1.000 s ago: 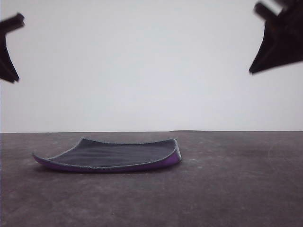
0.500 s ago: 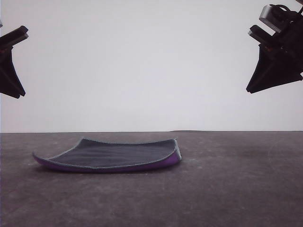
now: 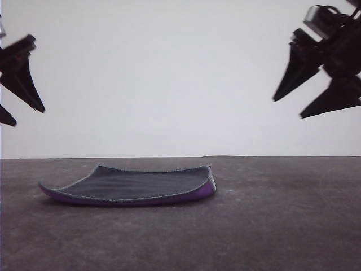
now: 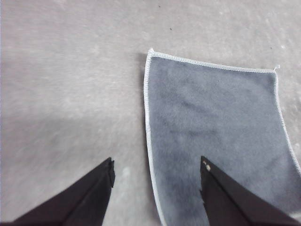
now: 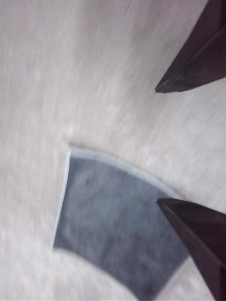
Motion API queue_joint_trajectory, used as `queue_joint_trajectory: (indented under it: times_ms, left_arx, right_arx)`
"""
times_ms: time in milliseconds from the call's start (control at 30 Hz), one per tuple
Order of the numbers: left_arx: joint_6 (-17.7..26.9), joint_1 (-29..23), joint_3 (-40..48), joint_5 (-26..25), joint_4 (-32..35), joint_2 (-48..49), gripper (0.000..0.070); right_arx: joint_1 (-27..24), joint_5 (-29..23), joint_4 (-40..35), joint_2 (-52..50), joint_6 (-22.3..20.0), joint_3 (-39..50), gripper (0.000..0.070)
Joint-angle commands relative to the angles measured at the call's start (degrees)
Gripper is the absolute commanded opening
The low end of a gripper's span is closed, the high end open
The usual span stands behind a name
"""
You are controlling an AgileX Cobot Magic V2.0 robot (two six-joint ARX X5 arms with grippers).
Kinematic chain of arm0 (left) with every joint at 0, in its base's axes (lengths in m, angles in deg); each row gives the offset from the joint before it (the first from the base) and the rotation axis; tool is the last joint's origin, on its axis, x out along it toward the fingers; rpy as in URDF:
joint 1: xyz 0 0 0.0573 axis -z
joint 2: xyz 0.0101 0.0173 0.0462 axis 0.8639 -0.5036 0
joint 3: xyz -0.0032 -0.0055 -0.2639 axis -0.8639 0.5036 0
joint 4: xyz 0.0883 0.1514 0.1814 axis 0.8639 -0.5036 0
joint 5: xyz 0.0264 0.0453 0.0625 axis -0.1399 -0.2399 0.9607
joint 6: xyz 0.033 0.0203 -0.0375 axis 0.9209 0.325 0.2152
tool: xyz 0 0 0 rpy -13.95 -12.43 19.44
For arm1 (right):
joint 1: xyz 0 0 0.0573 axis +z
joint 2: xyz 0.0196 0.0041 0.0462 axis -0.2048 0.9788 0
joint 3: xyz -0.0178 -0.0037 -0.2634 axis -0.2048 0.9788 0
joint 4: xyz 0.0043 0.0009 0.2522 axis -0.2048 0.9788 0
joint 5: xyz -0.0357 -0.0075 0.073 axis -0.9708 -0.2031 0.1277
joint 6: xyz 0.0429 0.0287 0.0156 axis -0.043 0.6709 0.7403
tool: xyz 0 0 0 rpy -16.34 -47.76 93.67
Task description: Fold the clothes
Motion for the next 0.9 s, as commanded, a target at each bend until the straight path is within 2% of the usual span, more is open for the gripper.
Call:
queue_joint_trajectory:
  times_ms: [0, 133, 367, 600, 733, 867]
  left_arx:
    - [-0.20, 0.11, -1.63, -1.18, 1.38, -2.82, 0.0352]
    - [-0.25, 0.24, -5.85, -3.43, 2.21, -10.20, 0.0353]
    - [-0.06, 0.50, -17.05, -5.51, 1.84, -23.86, 0.0352]
    - [0.26, 0.52, -28.00, -7.78, 0.70, -35.88, 0.0353]
    - [0.20, 0.94, -33.37, -10.46, 0.09, -40.95, 0.0352]
    - [0.25, 2.15, -37.45, -10.69, -1.03, -44.79, 0.0352]
  right_arx:
    - [1.00, 1.09, -1.87, 3.08, 1.06, -1.21, 0.0448]
    - [3.44, 2.00, -4.70, 9.79, 2.41, -4.60, 0.0448]
    - [7.00, 2.28, -4.80, 23.84, 2.74, -17.17, 0.0447]
    - [8.58, 3.44, -4.80, 35.64, 5.56, -27.39, 0.0447]
    - [8.87, 4.44, -4.94, 39.03, 7.11, -29.48, 0.0447]
    - [9.30, 4.38, -4.98, 39.50, 7.19, -29.56, 0.0447]
